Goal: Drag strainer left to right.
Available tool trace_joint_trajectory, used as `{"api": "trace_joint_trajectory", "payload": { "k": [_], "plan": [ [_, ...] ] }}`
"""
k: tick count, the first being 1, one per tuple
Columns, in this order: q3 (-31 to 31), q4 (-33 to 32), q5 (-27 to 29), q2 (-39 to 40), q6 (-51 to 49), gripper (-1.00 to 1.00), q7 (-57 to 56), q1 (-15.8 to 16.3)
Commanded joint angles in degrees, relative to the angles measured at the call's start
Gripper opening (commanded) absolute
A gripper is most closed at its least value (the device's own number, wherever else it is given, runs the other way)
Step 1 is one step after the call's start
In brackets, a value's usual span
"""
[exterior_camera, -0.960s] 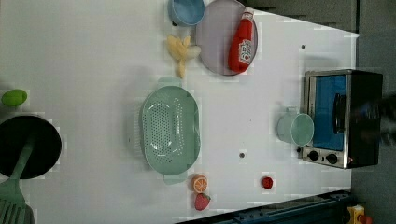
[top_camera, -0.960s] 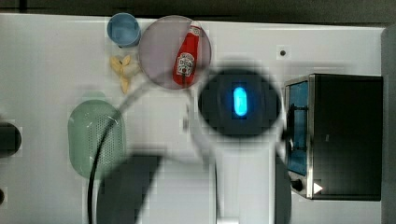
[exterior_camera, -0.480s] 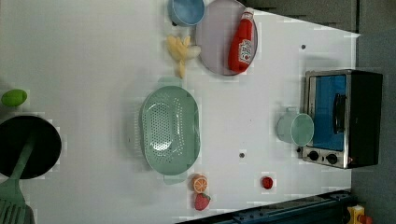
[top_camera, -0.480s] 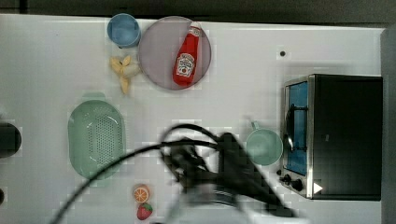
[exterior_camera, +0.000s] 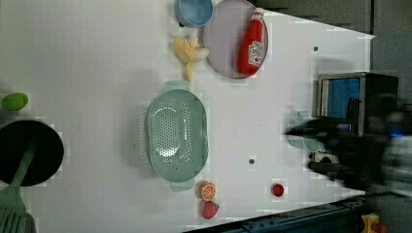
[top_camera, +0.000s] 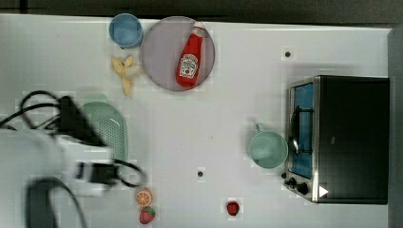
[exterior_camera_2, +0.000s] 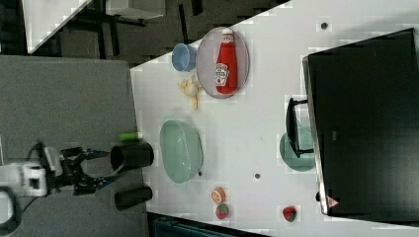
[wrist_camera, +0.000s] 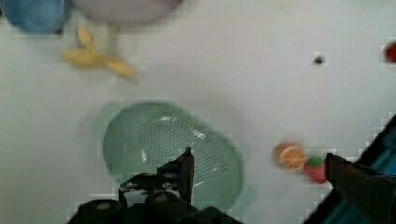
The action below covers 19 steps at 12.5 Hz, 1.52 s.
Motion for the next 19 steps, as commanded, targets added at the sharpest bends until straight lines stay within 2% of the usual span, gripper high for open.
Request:
{"api": "trace_joint_trajectory", "payload": {
  "k": [1, 5, 8, 10, 13, 15, 19],
  "plan": [
    [4.32, -2.30, 0.00, 4.95, 8.17, 1.00, 21.59, 0.89],
    [8.70, -4.31, -0.93, 16.12, 18.24, 1.00, 40.52, 1.14],
    [8.75, -5.32, -5.33, 24.23, 24.64, 1.00, 47.74, 1.74],
    [8.39, -5.52, -8.38, 29.60, 28.75, 1.00, 48.96, 1.77],
    [6.89, -5.50, -9.37, 36.57, 36.95, 1.00, 48.96, 2.16],
    [4.63, -5.52, -9.54, 39.75, 41.01, 1.00, 48.94, 3.31],
    [-1.09, -5.60, -13.24, 42.20, 42.23, 1.00, 48.96, 6.90]
  ]
}}
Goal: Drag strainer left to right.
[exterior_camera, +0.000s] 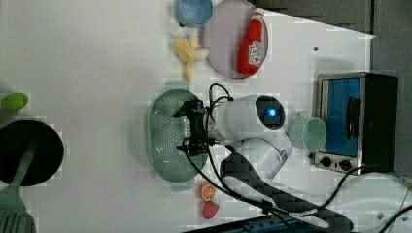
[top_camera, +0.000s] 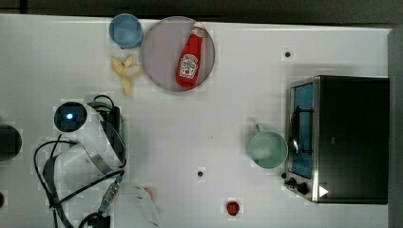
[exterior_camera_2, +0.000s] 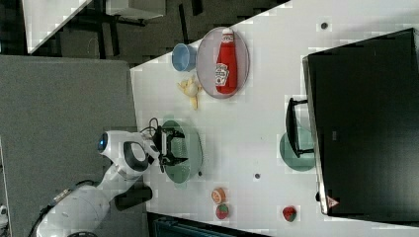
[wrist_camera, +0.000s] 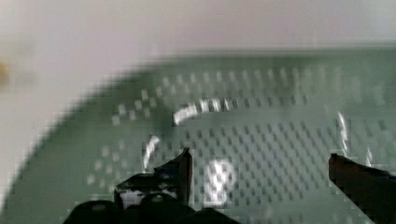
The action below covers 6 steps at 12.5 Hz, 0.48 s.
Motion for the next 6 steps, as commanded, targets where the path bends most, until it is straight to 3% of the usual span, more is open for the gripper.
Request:
{"api": "trace_joint_trajectory", "payload": {
  "k": [1, 6],
  "plan": [
    [-0.84, 0.35, -1.63, -1.13, 1.59, 1.00, 2.61, 2.05],
    [-3.50, -0.57, -1.93, -1.40, 1.70, 1.00, 2.54, 2.22]
  ]
}}
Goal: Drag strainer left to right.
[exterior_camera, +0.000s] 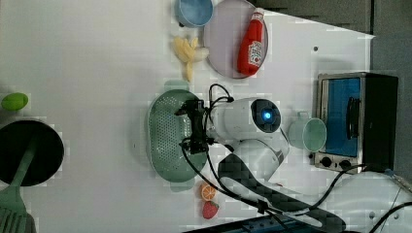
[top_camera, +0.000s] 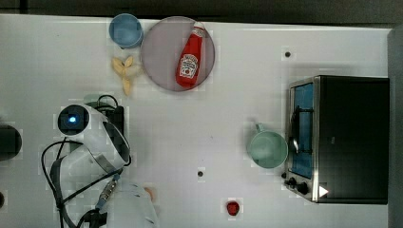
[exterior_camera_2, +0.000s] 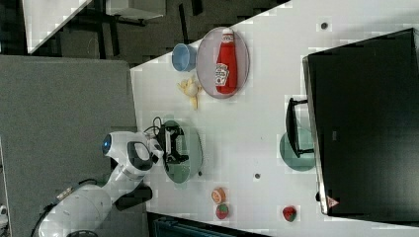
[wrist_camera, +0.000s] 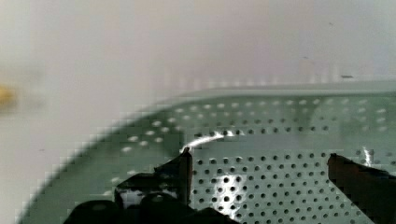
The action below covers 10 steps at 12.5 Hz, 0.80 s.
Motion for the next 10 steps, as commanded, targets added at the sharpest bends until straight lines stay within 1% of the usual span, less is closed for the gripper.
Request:
{"api": "trace_joint_trajectory", "payload": {
  "k": [1, 3, 6, 10],
  "plan": [
    [-0.67, -0.71, 0.06, -2.26, -0.33, 1.00, 1.90, -0.45],
    [-0.90, -2.19, 0.06, -3.56, -0.34, 1.00, 1.44, -1.07],
    [-1.35, -4.92, 0.06, -6.08, -0.29, 1.00, 0.34, -2.84],
    [-2.89, -7.74, 0.06, -7.99, -0.25, 1.00, -6.47, -5.54]
  ]
}}
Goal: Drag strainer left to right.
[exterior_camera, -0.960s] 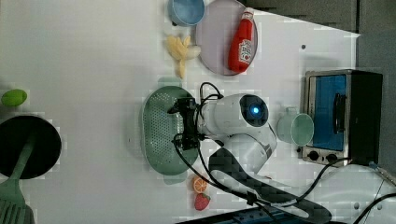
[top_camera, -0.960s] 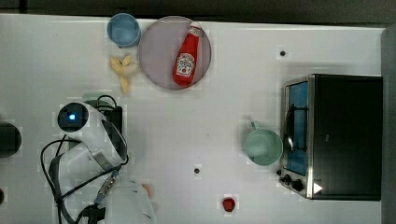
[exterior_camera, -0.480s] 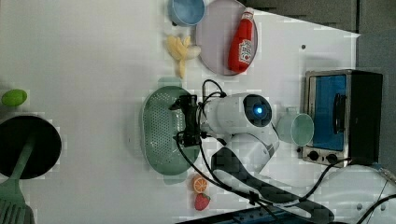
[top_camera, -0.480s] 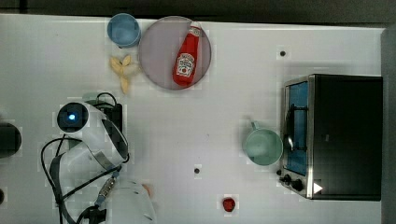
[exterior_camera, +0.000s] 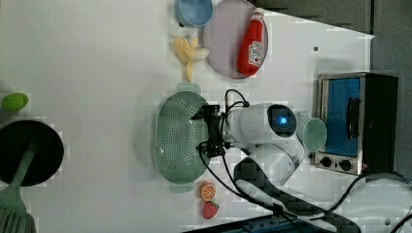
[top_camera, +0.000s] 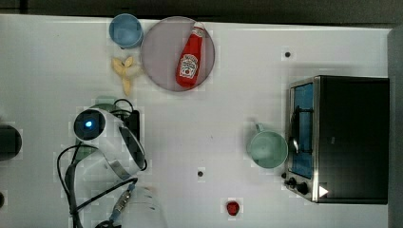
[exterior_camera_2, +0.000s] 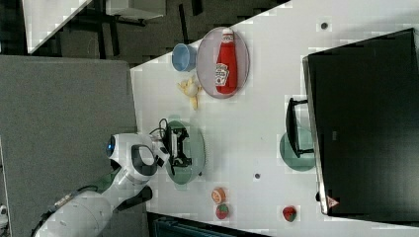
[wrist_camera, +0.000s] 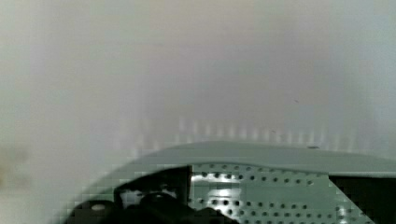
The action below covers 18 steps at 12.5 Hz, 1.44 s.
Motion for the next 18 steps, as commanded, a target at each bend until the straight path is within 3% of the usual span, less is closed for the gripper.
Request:
{"api": "trace_joint_trajectory", "payload": {
  "k": [1, 11, 18],
  "plan": [
    [-2.15, -1.64, 0.80, -3.27, -0.65, 1.00, -4.57, -3.00],
    [-7.78, -5.33, 0.80, -6.39, -0.42, 1.00, -16.10, -8.13],
    [-13.49, -6.95, 0.80, -7.34, 0.53, 1.00, -22.63, -8.72]
  ]
}}
